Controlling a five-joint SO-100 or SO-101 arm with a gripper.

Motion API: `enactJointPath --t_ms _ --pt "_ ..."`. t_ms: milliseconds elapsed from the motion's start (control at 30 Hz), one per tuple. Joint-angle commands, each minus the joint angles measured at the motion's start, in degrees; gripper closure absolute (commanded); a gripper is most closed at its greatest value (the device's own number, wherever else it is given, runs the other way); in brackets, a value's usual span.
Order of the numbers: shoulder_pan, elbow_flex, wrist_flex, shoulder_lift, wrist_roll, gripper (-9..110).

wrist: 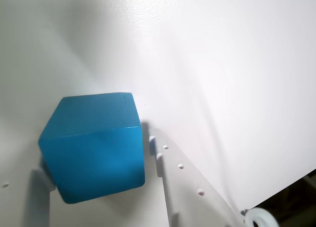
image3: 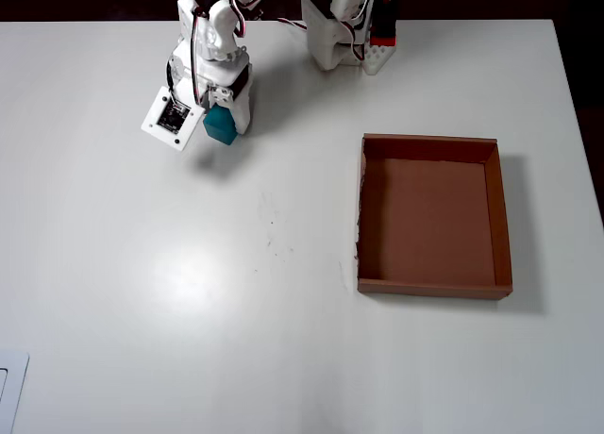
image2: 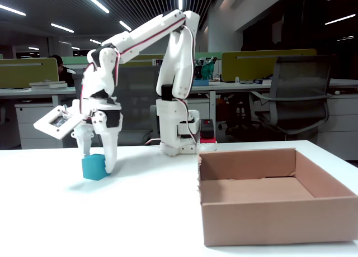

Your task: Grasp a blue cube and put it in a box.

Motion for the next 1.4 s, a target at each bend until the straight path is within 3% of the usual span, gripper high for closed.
enactJointPath --t_ms 0,767,1367 --pt "-0.8 -0.7 -0.3 0.9 0.4 80" --pt "-2.0 -0.8 -0.7 2.1 3.8 86" --pt "-9.3 -13.4 14.2 8.6 13.3 86"
